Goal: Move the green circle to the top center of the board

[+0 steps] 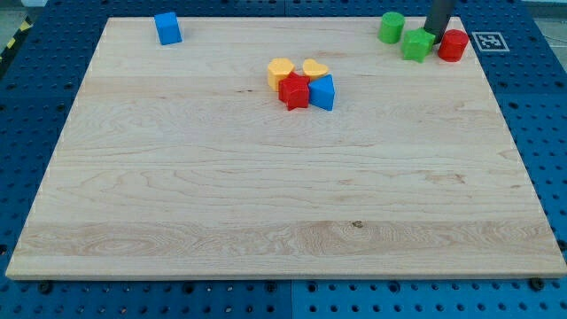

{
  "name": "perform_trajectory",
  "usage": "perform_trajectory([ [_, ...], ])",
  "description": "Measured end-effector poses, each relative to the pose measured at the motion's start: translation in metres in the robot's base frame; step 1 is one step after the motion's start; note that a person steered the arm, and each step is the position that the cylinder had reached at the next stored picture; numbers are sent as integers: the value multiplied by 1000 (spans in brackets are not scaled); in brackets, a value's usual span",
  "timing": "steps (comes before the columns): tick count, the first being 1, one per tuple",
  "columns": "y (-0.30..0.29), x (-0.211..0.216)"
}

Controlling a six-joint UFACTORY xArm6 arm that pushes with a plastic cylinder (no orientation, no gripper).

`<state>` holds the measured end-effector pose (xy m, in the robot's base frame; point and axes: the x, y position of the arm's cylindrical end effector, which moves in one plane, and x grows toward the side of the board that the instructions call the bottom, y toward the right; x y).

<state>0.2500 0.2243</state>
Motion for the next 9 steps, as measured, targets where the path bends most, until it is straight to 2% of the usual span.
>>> perform_trajectory([
  [1, -12, -15],
  [3, -24, 32],
  [5, 20, -37],
  [6, 76, -23],
  [7, 71, 12],
  [9, 21, 20],
])
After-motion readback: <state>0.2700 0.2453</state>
